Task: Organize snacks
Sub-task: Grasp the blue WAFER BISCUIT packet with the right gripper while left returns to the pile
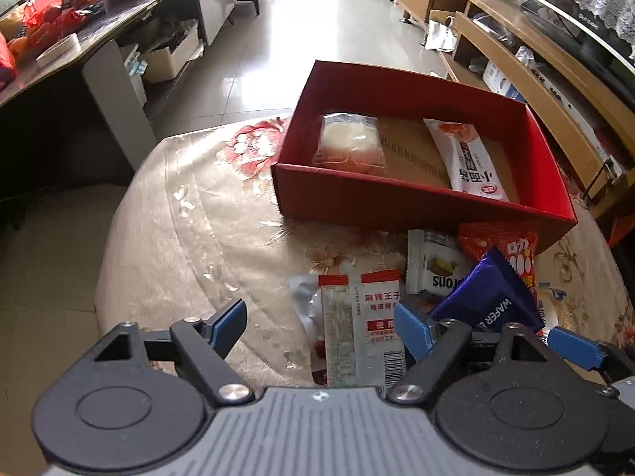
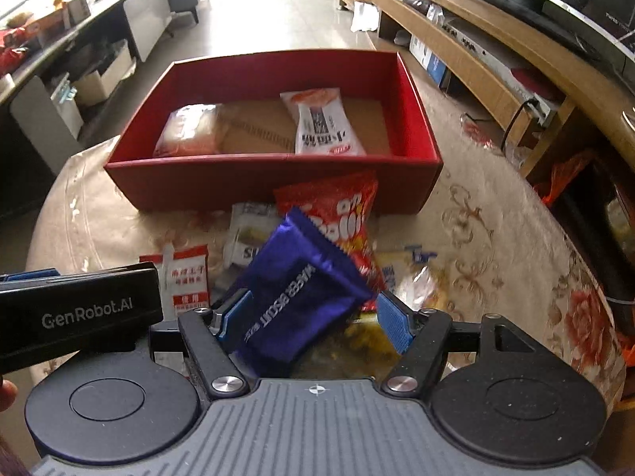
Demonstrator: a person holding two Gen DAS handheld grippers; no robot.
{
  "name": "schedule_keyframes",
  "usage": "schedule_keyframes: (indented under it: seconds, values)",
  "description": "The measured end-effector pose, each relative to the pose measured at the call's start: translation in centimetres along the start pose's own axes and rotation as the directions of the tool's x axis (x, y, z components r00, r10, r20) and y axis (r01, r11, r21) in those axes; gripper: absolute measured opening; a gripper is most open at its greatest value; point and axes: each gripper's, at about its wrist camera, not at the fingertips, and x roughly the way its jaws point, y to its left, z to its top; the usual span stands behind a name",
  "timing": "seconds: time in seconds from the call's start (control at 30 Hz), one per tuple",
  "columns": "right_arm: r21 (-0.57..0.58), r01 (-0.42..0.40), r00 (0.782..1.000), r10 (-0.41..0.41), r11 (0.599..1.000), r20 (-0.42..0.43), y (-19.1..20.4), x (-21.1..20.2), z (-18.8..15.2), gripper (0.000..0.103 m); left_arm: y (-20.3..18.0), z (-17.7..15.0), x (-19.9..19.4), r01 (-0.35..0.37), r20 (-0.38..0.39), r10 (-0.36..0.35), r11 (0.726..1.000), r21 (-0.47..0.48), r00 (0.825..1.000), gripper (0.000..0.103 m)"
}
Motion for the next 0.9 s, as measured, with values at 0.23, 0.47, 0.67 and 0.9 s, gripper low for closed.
schedule_keyframes:
  seconds: [0.23, 0.47, 0.67, 0.9]
  values:
    - [0.089, -0.025, 1.0, 0.027, 0.996, -0.016, 0.1, 0.8, -0.1, 0.076, 1.7, 0.3, 0.3, -0.027, -0.002, 0.026, 0.996, -0.089, 1.0, 0.082]
    - [0.209, -0.057, 0.998, 0.062, 0.976, -0.017, 0.2, 2.0, 0.4, 0.076, 3.4, 0.7, 0.5, -0.042, 0.001, 0.042, 0.986, -0.163, 0.999, 0.084]
    - [0.196, -0.031, 0.999, 0.035, 0.98, -0.019, 1.6, 2.7, 0.5, 0.076, 4.1, 0.5, 1.0, -0.075, -0.015, 0.073, 0.985, -0.153, 0.997, 0.084]
    - [0.074, 0.034, 0.999, -0.031, 0.997, -0.041, 3.1, 4.1, 0.5, 0.075, 4.3, 0.0, 1.5, -0.079, -0.034, 0.074, 0.985, -0.153, 0.997, 0.084]
